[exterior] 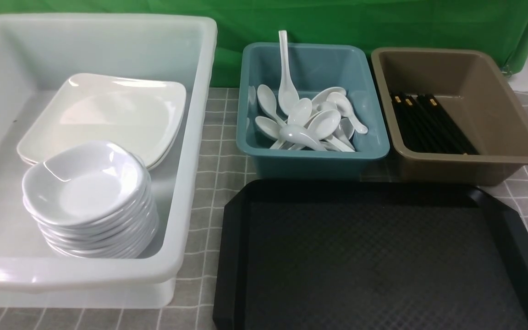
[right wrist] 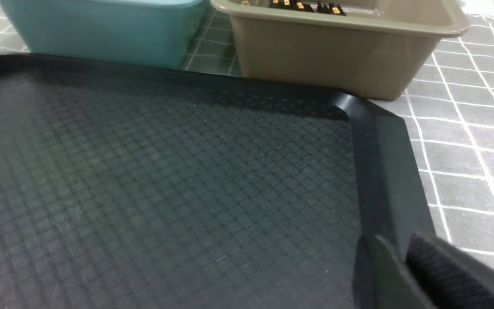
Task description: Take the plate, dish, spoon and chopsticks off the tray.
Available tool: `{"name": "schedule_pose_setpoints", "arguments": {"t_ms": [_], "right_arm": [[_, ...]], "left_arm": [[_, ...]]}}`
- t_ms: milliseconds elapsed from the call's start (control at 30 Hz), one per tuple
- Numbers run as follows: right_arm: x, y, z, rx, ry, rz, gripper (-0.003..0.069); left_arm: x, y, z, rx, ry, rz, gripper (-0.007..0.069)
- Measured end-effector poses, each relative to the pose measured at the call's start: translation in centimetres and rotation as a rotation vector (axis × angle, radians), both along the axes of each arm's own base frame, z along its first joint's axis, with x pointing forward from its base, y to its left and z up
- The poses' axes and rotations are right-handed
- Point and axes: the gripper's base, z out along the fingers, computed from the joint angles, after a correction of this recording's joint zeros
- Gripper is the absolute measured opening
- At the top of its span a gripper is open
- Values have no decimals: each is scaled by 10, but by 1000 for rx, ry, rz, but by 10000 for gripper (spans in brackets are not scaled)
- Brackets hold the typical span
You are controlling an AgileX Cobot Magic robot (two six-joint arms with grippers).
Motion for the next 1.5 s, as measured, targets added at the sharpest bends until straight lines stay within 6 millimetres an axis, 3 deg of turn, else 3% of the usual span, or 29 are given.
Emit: {"name": "schedule_pose_setpoints", "arguments": {"t_ms": [1500], "right_arm": [[0, 0, 0, 0, 0, 0, 234]], "left_arm": [[0, 0, 1, -17, -10, 4, 7]]}}
